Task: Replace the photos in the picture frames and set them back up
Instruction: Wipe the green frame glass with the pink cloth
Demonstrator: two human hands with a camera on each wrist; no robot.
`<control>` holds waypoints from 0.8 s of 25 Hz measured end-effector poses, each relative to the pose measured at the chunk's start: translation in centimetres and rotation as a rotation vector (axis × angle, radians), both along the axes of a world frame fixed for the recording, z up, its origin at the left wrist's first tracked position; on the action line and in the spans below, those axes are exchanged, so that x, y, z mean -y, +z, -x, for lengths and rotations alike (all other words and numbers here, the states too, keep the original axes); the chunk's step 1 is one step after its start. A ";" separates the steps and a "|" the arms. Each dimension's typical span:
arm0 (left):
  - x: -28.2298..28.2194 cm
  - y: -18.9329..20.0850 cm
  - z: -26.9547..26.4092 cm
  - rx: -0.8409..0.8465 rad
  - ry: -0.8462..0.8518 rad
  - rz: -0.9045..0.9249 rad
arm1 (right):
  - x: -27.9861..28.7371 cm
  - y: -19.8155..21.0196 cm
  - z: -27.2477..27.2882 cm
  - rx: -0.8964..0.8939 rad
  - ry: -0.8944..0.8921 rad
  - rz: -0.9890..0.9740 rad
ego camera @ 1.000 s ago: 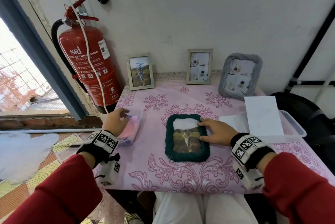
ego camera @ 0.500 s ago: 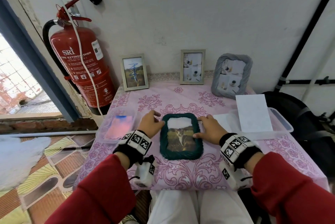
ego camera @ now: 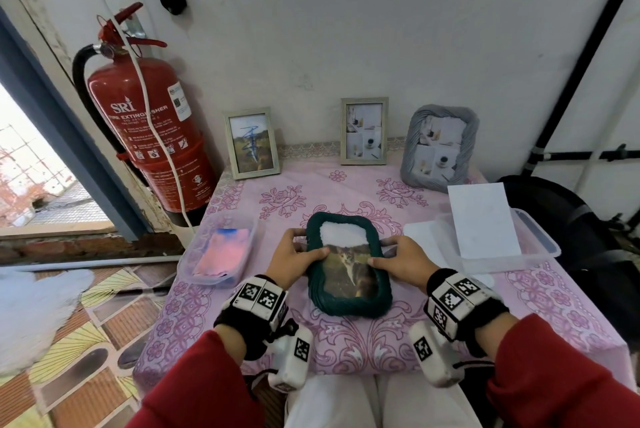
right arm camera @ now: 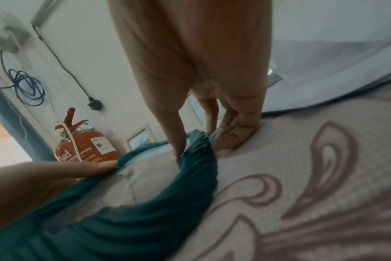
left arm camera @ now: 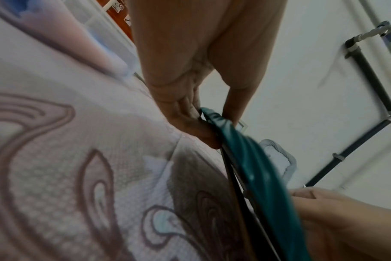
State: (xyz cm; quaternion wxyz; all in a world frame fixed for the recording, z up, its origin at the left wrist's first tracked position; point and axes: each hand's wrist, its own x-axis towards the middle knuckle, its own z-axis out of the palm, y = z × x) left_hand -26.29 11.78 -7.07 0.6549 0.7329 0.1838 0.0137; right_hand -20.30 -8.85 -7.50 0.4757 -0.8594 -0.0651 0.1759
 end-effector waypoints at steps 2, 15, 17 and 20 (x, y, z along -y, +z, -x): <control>0.0 0.6 0.2 0.050 -0.043 0.061 | 0.2 0.2 0.0 -0.005 -0.042 -0.111; -0.9 4.4 -4.4 0.186 -0.028 0.378 | -1.5 4.8 -3.5 0.096 -0.135 -0.562; -1.6 5.0 -5.9 0.210 -0.014 0.350 | -2.3 5.2 -4.6 0.114 -0.148 -0.576; -3.2 5.4 -8.9 0.238 0.012 0.290 | -4.0 5.8 -7.4 0.160 -0.150 -0.565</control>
